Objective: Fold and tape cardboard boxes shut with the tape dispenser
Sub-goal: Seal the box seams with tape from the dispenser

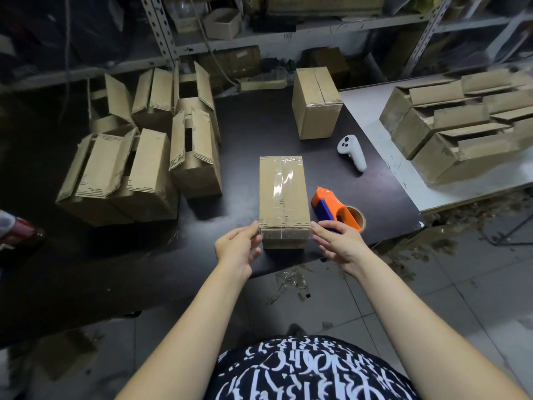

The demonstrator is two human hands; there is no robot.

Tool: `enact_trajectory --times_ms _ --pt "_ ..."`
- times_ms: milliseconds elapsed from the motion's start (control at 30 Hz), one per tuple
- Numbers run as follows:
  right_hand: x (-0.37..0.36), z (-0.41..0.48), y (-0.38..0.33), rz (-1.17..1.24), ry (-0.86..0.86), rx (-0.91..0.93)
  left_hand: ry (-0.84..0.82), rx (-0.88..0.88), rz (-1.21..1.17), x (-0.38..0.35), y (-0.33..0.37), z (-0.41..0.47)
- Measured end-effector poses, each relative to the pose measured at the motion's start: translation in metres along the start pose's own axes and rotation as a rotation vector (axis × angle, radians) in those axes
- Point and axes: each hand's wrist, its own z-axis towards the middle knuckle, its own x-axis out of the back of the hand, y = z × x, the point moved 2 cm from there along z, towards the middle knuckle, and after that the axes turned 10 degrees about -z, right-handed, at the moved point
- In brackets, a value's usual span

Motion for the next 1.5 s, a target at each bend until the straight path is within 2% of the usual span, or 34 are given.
enact_trajectory --times_ms 67,167,267,300,367,467,700,800,1000,1233,1500 --pt "0.001 -0.002 0.001 -0.08 0.054 0.042 -0.03 0.024 0.026 -0.001 0.0 0.001" --pt "0.005 -0.01 -0.004 -0.173 0.132 0.239 -0.094 0.106 0.102 0.001 -0.002 0.005" --pt "0.005 -0.016 -0.008 -0.215 0.115 0.374 -0.124 0.107 0.236 0.007 -0.01 0.011" --pt "0.004 -0.017 -0.008 -0.221 0.094 0.398 -0.111 0.035 0.284 0.008 -0.012 0.012" --pt "0.003 -0.019 -0.008 -0.234 0.064 0.441 -0.098 -0.223 0.383 0.011 -0.011 0.014" --pt "0.006 -0.022 -0.008 -0.299 0.043 0.532 -0.195 -0.611 0.554 0.016 0.002 0.014" --pt "0.004 -0.026 -0.01 -0.434 0.0 0.699 -0.543 -1.021 0.747 0.014 0.018 0.016" --pt "0.003 -0.022 -0.01 -0.557 0.063 0.824 -0.612 -1.065 0.771 0.012 0.021 0.017" --pt "0.001 -0.017 -0.007 -0.563 0.148 0.918 -0.635 -1.148 0.794 0.01 0.022 0.015" --pt "0.005 -0.017 -0.01 -0.601 0.103 0.984 -0.603 -1.251 0.787 0.01 0.014 0.021" --pt "0.003 -0.016 -0.012 -0.522 0.15 1.007 -0.607 -1.325 0.731 0.009 0.013 0.025"
